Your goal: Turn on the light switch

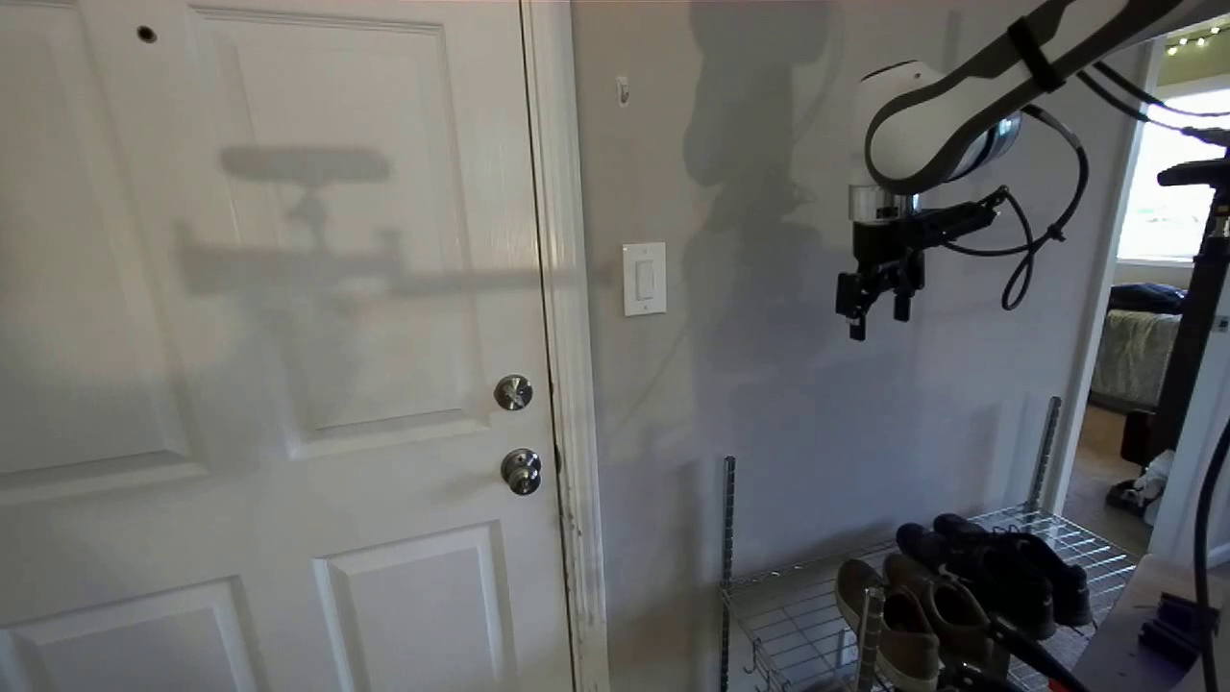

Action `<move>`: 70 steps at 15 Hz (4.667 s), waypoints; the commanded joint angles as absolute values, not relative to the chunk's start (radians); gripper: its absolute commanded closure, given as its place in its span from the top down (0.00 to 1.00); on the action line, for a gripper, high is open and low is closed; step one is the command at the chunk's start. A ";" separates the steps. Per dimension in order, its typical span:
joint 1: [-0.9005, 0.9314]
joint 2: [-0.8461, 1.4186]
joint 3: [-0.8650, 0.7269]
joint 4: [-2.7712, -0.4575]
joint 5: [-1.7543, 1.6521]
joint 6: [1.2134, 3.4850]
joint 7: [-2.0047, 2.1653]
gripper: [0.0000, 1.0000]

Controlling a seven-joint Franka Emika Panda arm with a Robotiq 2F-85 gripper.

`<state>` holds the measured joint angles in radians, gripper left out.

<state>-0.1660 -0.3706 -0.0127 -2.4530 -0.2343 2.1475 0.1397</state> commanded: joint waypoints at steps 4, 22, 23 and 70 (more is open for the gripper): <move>-0.154 -0.370 -0.024 -2.451 -0.239 2.144 0.143 1.00; -0.009 -0.272 0.006 -2.439 -0.160 2.156 0.035 1.00; 0.007 -0.250 0.009 -2.430 -0.134 2.169 0.035 1.00; 0.158 0.104 -0.102 -2.377 -0.633 3.025 0.827 1.00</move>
